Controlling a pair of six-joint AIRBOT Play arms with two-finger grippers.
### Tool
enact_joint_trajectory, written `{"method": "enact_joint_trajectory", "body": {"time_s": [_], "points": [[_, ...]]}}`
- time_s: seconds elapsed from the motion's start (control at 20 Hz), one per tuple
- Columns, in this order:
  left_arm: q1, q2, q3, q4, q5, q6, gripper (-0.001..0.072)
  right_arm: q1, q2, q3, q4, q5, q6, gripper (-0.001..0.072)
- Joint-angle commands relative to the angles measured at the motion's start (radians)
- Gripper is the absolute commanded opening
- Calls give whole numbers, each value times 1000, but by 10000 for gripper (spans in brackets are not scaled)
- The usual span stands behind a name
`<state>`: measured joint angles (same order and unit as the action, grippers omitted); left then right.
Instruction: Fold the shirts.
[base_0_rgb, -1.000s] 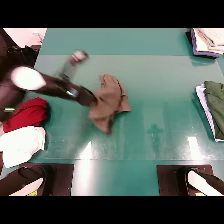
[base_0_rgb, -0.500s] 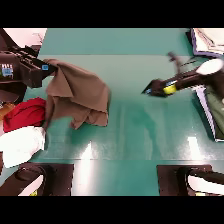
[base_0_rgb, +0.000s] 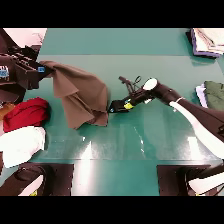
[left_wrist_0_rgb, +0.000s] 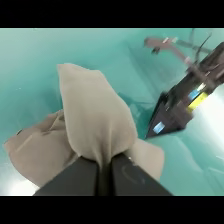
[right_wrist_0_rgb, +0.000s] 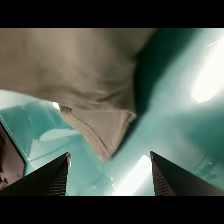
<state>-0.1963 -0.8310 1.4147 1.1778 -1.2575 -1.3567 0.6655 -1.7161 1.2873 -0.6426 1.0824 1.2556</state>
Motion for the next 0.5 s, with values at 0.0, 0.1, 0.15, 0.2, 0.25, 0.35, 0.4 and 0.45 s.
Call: {"method": "enact_joint_trajectory", "body": {"time_s": [0.0,0.1,0.15,0.2,0.25,0.35,0.4,0.45], "points": [[0,1,1,2,-2,-1,32,64,-44,19,10,-42,-7,569],[0,1,1,1,-2,-2,32,84,-48,17,10,-102,-3,569],[0,1,1,1,-2,-2,32,95,-48,12,11,-138,9,569],[0,1,1,1,-2,-2,32,103,-48,4,10,-169,26,568],[0,1,1,0,-2,-2,32,110,-48,-8,11,-197,32,549],[0,1,1,0,-6,-2,32,114,-48,-36,14,-229,47,460],[0,1,1,-2,-10,-2,32,114,-48,-46,14,-232,49,396],[0,1,1,-2,-10,-2,32,114,-48,-51,14,-234,49,179]]}}
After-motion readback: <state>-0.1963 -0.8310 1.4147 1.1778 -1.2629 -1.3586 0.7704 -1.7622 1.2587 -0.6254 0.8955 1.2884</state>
